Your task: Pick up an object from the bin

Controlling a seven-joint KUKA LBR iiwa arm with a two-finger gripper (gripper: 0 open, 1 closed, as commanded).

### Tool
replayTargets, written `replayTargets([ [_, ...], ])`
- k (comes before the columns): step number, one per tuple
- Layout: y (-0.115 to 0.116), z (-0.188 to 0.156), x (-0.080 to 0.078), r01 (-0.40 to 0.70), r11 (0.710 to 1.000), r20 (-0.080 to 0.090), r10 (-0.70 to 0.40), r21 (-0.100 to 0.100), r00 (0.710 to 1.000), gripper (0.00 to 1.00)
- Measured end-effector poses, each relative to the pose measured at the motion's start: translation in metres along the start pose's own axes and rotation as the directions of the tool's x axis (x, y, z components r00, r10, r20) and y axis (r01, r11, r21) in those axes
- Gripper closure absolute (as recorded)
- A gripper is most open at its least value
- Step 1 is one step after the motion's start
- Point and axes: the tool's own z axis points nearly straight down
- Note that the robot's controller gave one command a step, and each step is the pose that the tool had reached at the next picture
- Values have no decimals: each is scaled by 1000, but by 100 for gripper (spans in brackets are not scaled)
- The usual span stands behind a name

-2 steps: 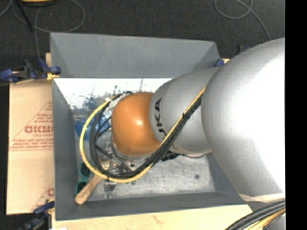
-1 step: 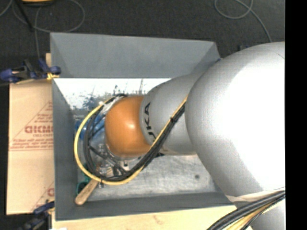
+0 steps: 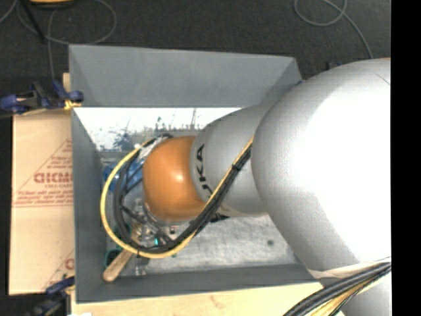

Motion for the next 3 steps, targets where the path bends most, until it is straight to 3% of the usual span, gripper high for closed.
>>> replayTargets([
  [1, 0, 0, 0, -1, 1000, 0, 1, -1, 1000, 0],
  [2, 15, 0, 0, -183, 983, 4, 183, 4, 983, 100],
  [3, 15, 0, 0, -184, 983, 4, 184, 4, 983, 100],
])
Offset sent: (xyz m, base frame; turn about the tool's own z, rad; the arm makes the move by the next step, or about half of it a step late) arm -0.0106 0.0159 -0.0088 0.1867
